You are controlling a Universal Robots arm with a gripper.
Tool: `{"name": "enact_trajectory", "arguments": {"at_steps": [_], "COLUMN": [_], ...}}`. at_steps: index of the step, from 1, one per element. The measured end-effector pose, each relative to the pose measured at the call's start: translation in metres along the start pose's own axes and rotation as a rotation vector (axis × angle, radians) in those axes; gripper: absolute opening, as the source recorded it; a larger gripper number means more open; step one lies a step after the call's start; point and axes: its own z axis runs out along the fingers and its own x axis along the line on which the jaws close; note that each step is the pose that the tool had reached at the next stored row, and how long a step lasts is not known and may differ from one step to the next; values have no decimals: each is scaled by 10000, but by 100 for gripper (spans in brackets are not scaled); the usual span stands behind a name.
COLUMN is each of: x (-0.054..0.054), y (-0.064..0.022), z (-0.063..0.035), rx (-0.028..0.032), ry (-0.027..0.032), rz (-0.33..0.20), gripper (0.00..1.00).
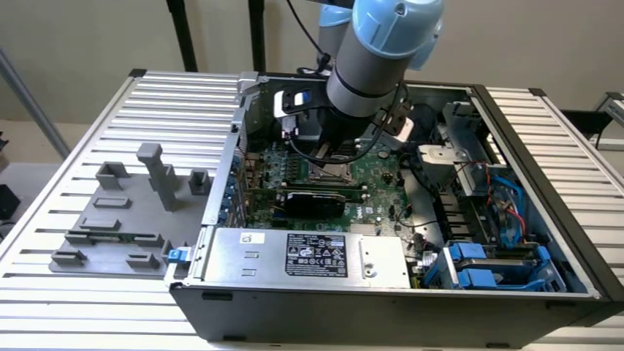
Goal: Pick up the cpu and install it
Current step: 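Install the first cpu locking lever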
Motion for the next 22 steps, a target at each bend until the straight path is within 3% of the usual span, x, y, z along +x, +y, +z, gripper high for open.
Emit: {"name": "enact_trajectory", "arguments": {"at_steps": [5,14,22], "x": [-44,-139,-199], "y": [-13,-32,-108], "z": [-6,-22,38], "rx": [-20,-8,-71], "ry": [-51,-75,-153], "rz": [18,46,112], "gripper": [11,11,11]}}
